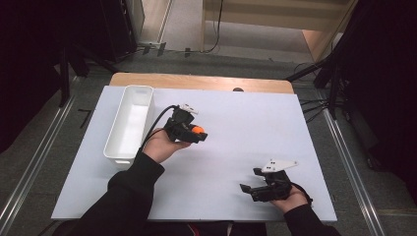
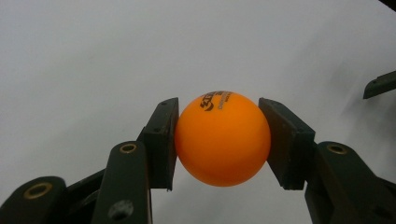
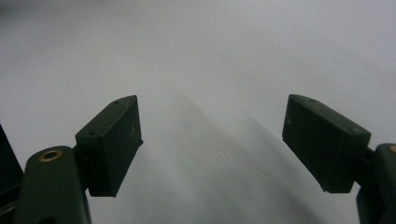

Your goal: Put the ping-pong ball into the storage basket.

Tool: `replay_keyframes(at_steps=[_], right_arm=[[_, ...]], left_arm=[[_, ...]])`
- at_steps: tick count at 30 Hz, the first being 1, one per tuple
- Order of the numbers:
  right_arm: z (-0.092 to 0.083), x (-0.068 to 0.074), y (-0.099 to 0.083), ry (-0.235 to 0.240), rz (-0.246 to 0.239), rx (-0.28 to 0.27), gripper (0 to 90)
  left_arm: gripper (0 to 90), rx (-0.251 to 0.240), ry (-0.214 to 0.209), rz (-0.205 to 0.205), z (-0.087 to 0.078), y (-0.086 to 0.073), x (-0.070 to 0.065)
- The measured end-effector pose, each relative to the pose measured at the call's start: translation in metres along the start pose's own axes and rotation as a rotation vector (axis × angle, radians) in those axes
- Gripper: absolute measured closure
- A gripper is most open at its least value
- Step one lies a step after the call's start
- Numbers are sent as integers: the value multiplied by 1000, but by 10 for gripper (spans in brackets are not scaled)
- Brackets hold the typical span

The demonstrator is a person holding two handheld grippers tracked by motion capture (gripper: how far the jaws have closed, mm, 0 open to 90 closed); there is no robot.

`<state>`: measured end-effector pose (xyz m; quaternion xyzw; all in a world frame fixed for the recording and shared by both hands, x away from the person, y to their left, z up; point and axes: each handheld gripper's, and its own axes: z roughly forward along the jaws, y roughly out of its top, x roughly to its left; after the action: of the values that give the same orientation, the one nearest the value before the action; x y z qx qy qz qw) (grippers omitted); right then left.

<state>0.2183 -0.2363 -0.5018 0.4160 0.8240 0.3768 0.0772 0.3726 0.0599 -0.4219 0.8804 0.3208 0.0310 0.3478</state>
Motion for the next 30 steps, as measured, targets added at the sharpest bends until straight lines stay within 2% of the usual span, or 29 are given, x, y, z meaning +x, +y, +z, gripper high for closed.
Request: replay_keyframes(at_steps=[6,7,14,24,30], right_arm=[[0,0,0,1,-2,-2,185],[1,0,0,1,-2,-2,185],[1,0,0,1,-2,-2,185],[0,0,0,0,-3,-2,185],[0,0,0,1,-3,-3,185]], left_arm=[[510,35,-9,4,-8,3,-1],[510,40,-3,15,-11,4,-2],[510,29,-7,22,-22,7,-3],[510,66,-9,45,-33,8,-1],[509,71,1,54,-40,8,3]])
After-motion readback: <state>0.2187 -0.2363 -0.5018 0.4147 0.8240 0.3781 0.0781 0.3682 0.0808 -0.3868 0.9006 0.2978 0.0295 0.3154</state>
